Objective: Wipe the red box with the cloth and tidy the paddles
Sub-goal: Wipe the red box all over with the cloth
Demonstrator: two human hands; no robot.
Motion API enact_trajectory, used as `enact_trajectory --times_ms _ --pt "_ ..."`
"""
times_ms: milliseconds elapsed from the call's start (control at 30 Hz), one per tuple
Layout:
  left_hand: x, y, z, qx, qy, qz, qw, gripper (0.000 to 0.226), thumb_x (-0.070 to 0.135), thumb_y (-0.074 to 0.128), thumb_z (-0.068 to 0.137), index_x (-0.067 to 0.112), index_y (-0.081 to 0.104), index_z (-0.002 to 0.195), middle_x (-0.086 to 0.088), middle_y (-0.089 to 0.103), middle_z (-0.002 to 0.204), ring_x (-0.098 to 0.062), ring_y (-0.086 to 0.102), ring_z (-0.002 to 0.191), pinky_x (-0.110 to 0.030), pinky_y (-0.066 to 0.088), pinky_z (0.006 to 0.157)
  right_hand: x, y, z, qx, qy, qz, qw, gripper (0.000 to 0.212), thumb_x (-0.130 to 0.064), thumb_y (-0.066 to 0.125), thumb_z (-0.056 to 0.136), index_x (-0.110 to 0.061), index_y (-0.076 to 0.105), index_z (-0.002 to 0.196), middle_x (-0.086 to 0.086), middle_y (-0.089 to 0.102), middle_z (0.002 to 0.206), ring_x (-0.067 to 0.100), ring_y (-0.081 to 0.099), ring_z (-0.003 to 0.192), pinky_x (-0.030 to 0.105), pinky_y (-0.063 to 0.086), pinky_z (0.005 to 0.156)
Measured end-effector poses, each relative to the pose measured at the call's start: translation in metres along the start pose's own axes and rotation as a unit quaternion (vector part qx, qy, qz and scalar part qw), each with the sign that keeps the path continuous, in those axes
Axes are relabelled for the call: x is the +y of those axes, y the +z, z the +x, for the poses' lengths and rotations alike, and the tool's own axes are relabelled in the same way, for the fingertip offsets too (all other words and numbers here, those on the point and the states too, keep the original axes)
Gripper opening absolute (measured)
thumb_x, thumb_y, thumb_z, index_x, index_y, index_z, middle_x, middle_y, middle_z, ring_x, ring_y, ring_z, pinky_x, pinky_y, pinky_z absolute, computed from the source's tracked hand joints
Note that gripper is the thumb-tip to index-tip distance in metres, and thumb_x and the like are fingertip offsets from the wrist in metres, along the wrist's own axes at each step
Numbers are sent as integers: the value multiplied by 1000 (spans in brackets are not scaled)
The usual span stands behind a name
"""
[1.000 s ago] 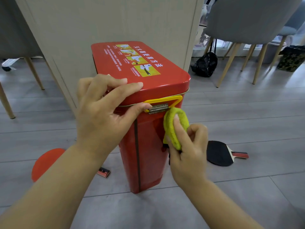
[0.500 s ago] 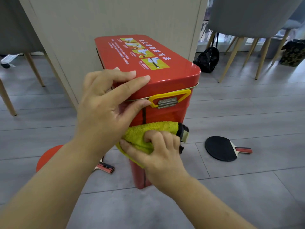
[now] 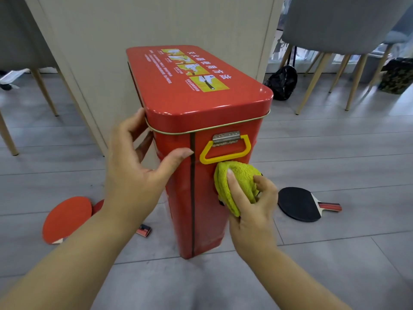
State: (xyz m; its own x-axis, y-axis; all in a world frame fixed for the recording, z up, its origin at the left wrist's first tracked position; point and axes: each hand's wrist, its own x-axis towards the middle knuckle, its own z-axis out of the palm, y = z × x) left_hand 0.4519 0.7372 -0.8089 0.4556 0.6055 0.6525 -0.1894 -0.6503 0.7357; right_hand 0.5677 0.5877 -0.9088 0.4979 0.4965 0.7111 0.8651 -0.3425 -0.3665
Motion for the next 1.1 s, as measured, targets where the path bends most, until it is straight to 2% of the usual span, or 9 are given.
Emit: enact_trajectory --times_ms 100,200,333,500,600,667,800,1000,1100 --pt "-1 -1 0 5 -14 0 1000 53 47 74 71 35 44 112 4 50 124 -13 51 123 -31 46 101 -19 7 -4 28 -20 -31 999 65 -7 44 84 -44 35 137 14 31 120 39 38 102 34 31 91" --pt "-3 -3 0 1 -24 -14 1000 50 48 75 69 37 47 109 -1 52 125 -14 53 122 -29 47 100 -41 18 -10 48 -85 -36 995 37 -22 41 99 -43 47 127 12 36 115 36 39 97 44 44 83" --pt "-1 -5 1 -8 -28 -22 999 53 41 75 69 40 44 112 -3 49 127 -12 52 122 -24 46 99 -44 35 -18 27 -145 -85 985 53 -28 68 80 -50 50 126 8 36 117 34 37 101 49 47 76" --pt "-10 -4 -7 -26 -50 16 998 87 42 75 69 20 30 141 -2 44 135 -11 49 124 -27 47 98 -11 29 -26 -33 -219 -119 968 45 -25 36 92 -52 54 123 4 36 118 31 38 101 52 45 78" --pt "-19 -2 -17 -13 -112 -4 994 100 48 75 61 21 26 144 -1 42 138 -10 46 126 -31 47 100 15 26 -25 -7 -215 -153 964 49 -26 56 85 -56 51 123 2 38 119 30 39 104 53 43 85" --pt "-25 0 -24 -21 -140 -7 990 97 51 76 59 23 32 141 1 42 138 -9 47 126 -31 48 100 28 24 -24 21 -203 -166 965 51 -26 63 83 -57 51 123 2 38 119 30 40 105 53 42 89" --pt "-29 2 -36 -41 -166 16 985 80 52 76 65 23 43 132 6 50 132 1 49 121 -17 47 95 45 22 -29 21 -110 -104 988 41 -18 45 95 -49 50 122 9 36 122 36 39 109 50 44 91" --pt "-31 5 -40 -38 -158 57 985 67 47 71 64 23 52 125 6 57 123 -1 55 114 -7 46 88 40 43 -58 -64 18 27 997 102 11 72 63 -38 23 138 14 25 130 47 44 113 54 47 88" --pt "-34 7 -41 -23 -154 65 986 65 45 71 64 21 54 123 2 59 121 -2 57 112 -3 44 85 20 58 -67 -5 64 61 996 70 -5 47 77 -30 23 138 13 27 124 35 36 111 47 43 88"
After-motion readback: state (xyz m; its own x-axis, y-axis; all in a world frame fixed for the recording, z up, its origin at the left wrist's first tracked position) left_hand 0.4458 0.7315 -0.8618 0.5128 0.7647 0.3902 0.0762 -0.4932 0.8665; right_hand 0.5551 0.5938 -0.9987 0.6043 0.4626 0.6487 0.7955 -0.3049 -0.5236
